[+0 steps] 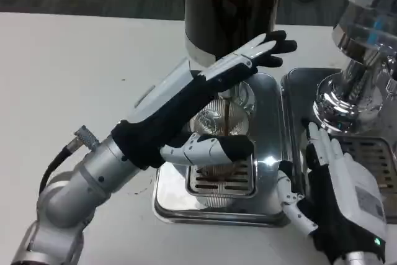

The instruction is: Grasp the cup under the faucet to collect the drink, then remove the cup.

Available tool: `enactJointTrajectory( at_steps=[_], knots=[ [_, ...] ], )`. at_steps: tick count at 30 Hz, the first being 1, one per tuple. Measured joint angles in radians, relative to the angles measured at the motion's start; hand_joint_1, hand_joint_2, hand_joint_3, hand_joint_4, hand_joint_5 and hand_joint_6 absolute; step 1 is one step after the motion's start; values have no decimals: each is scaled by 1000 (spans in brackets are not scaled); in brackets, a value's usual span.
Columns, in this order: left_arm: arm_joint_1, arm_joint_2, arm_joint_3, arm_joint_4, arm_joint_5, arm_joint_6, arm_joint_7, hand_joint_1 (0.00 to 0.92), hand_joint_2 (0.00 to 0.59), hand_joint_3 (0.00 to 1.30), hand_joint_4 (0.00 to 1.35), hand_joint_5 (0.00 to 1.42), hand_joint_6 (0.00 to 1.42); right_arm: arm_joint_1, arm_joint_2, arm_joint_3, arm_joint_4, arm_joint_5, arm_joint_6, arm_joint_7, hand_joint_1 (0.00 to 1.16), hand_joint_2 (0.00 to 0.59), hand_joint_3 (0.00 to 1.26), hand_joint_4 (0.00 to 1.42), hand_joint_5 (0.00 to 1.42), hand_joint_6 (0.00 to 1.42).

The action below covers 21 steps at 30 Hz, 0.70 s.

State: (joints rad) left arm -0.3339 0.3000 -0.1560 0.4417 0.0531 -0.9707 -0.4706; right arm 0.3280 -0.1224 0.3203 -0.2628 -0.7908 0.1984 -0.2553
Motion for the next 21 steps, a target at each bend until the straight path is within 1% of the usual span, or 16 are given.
enactJointTrajectory(
  at_steps=[3, 4, 6, 8, 10, 14, 17, 21],
  knots=[
    [-2, 2, -9, 3, 0, 0, 10, 0, 117, 130, 0, 179, 56, 0, -6, -20, -1, 97, -46, 37, 440, 343, 0, 0, 0, 0],
    [-2, 3, -11, 3, 0, 0, 12, 0, 117, 131, 0, 179, 56, 0, -7, -24, -1, 114, -54, 40, 475, 320, 0, 0, 0, 0],
    [-2, 4, -15, 3, 0, -1, 18, 0, 117, 133, 0, 179, 56, -1, -12, -31, -3, 131, -67, 49, 530, 298, 0, 0, 0, 0],
    [-3, 6, -18, 5, 0, -1, 25, 0, 118, 143, 0, 186, 56, -9, -24, -35, -4, 160, -81, 77, 582, 259, 0, 0, 0, 0],
    [-3, 8, -21, 9, 0, -4, 32, 0, 118, 145, 0, 188, 56, -25, -36, -39, -4, 199, -95, 114, 650, 238, 0, 0, 0, 0],
    [-4, 10, -23, 12, 0, -7, 38, 0, 118, 146, 0, 189, 56, -51, -32, -55, 13, 294, -113, 158, 694, 211, 0, 0, 0, 0],
    [-6, 12, -23, 12, 0, -8, 43, 0, 118, 146, 0, 189, 56, -67, -26, -58, 34, 329, -124, 172, 720, 203, 0, 0, 0, 0],
    [-7, 14, -24, 12, 0, -9, 43, 0, 118, 150, 0, 190, 56, -101, -5, -62, 69, 380, -142, 180, 752, 191, 0, 0, 0, 0]
  ],
)
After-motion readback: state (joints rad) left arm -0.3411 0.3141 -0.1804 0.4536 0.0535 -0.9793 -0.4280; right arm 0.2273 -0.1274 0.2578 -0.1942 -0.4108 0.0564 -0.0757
